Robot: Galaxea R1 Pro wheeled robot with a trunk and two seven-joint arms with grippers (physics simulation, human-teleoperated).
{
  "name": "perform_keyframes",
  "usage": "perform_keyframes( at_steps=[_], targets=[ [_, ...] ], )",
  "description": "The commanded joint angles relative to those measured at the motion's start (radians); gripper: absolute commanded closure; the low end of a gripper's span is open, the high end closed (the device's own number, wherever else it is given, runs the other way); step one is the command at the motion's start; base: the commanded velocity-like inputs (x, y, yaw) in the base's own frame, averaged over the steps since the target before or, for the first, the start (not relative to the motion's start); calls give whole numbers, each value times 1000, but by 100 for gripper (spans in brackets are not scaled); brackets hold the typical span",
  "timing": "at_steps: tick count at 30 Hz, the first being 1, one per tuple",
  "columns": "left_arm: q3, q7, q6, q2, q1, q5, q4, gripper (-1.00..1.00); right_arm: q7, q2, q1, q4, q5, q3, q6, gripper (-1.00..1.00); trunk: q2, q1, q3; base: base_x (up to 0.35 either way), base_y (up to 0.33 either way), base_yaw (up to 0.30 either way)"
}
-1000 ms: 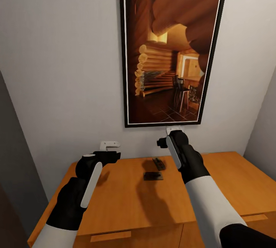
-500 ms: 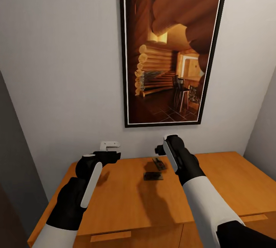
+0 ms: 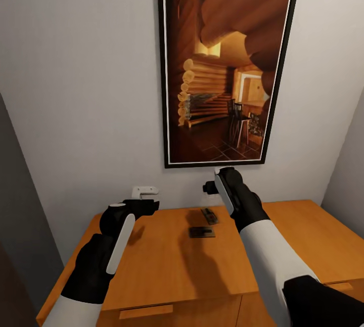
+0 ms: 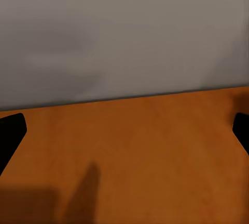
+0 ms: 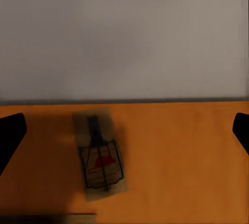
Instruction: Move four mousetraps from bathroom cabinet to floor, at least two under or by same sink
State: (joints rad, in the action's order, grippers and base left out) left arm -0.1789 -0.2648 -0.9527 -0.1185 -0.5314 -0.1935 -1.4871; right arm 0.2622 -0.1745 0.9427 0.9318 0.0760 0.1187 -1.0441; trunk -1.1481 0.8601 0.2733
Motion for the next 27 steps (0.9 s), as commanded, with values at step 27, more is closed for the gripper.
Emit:
perform_keyframes(
  at_steps=[27],
  targets=[
    [-1, -10, -3, -1, -1, -12, -1, -100, -99, 0, 137, -293, 8, -6, -3, -100, -1, 0, 1, 0, 0, 0]
  ],
)
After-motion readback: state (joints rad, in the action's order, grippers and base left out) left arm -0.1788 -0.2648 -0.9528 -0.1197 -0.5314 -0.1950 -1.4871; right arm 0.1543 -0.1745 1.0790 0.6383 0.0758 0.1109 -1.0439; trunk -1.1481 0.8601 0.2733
